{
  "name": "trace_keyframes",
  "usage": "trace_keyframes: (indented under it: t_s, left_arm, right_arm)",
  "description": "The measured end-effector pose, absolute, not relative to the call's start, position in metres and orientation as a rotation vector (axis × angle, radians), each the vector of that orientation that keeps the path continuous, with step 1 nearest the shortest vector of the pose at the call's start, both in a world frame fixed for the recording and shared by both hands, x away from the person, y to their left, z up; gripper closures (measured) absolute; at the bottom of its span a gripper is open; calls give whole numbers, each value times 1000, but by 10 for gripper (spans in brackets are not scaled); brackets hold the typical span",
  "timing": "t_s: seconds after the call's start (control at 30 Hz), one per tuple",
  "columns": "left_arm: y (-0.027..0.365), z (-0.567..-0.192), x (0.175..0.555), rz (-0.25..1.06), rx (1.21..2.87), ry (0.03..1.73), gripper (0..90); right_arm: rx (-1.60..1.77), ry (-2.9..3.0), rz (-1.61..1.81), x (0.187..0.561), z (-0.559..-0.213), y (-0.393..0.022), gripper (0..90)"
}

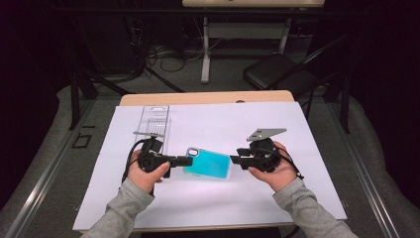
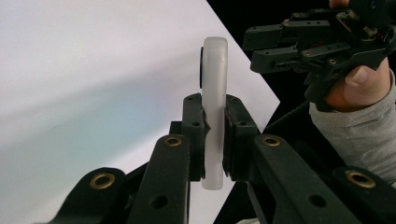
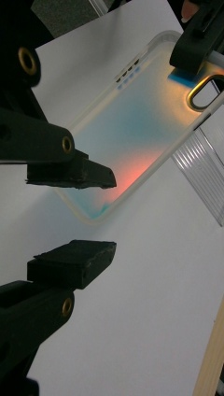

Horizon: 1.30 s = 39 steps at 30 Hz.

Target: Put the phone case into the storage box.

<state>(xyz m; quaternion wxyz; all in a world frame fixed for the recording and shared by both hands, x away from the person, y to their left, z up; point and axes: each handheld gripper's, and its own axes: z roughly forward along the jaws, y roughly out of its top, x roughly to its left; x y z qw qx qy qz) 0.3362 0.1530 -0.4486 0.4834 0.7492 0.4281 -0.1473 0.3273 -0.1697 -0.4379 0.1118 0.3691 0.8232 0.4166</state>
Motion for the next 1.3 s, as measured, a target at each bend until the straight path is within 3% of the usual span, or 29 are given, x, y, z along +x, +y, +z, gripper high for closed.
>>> trace_keyframes:
  t_s: [1.3]
  left_arm:
    - [131, -444, 342, -418, 1976, 976, 813]
  right_arm:
    - [855, 2499, 1148, 322, -439, -147, 713]
